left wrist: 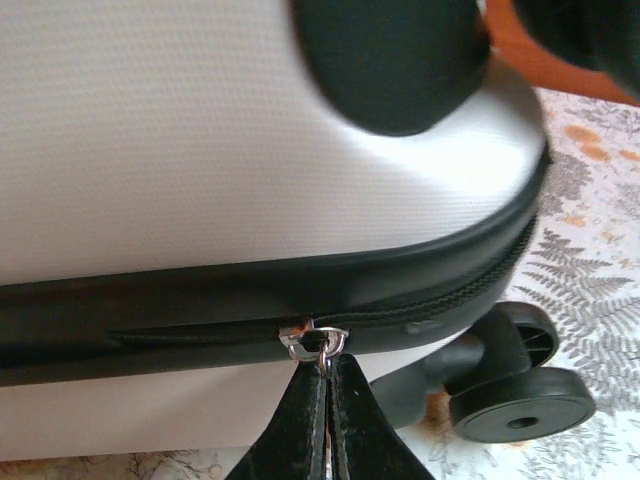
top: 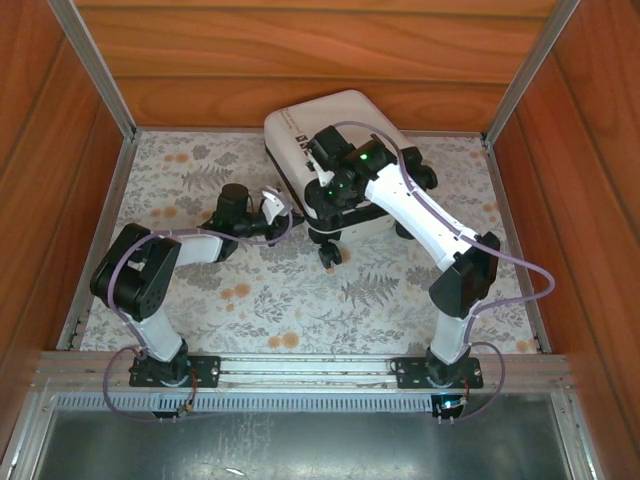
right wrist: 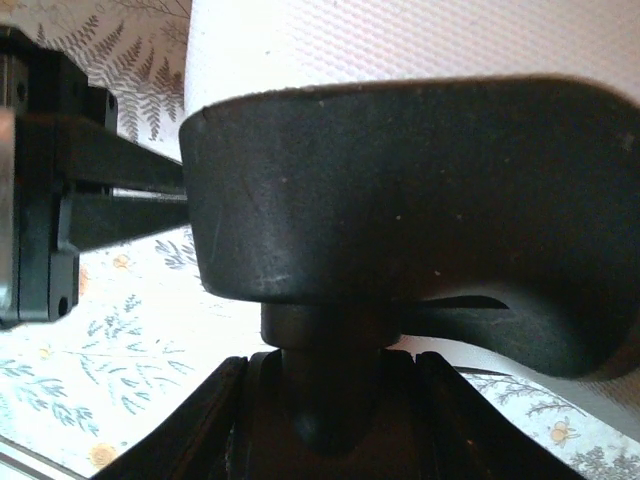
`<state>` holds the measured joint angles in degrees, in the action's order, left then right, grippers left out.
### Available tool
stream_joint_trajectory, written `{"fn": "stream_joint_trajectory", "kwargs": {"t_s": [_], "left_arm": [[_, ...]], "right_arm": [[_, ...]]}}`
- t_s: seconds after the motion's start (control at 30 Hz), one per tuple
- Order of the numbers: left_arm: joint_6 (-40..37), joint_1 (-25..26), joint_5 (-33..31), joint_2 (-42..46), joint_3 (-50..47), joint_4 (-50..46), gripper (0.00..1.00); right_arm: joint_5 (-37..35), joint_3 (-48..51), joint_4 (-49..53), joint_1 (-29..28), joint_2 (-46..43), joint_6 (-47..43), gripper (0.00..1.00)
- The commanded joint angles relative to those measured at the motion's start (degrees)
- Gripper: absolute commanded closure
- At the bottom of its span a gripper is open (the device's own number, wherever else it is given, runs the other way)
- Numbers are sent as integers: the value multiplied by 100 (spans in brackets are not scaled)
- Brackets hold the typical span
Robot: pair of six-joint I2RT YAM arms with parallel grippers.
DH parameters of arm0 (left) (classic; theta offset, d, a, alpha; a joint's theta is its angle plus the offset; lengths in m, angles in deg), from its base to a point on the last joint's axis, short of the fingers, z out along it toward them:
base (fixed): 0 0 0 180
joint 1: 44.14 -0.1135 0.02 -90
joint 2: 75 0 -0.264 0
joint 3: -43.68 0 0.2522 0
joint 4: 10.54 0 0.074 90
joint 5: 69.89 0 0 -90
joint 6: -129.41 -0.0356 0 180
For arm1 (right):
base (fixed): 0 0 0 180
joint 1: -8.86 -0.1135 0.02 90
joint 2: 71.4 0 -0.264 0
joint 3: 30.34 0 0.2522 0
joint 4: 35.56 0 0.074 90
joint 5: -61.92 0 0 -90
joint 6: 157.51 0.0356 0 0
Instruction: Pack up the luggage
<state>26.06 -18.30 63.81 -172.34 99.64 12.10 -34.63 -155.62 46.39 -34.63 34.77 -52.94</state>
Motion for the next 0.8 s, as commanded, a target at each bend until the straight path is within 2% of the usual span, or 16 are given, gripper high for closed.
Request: {"fn": "stream_joint_trajectory", "kwargs": {"t_s": [0.0, 0.13, 0.33, 0.4, 0.57, 0.77], "left_arm": [[172, 252, 342, 457, -288, 54, 100], [378, 564, 90, 917, -649, 58, 100], [867, 990, -208, 1429, -1086, 59, 100], [1046, 1187, -539, 1644, -1252, 52, 100], [1579, 1966, -2070, 2130, -1595, 60, 100], [1945, 3113, -4140, 2180, -1585, 72, 100]], "right_arm": [[99, -540, -450, -29, -145, 318, 100], [268, -635, -554, -49, -71, 712, 100], [44, -554, -821, -336, 133, 978, 100], [-4, -563, -915, -417, 221, 1096, 100], [-14, -546, -1361, -593, 393, 1621, 100], [-49, -453, -2113, -858, 580, 2197, 100]]}}
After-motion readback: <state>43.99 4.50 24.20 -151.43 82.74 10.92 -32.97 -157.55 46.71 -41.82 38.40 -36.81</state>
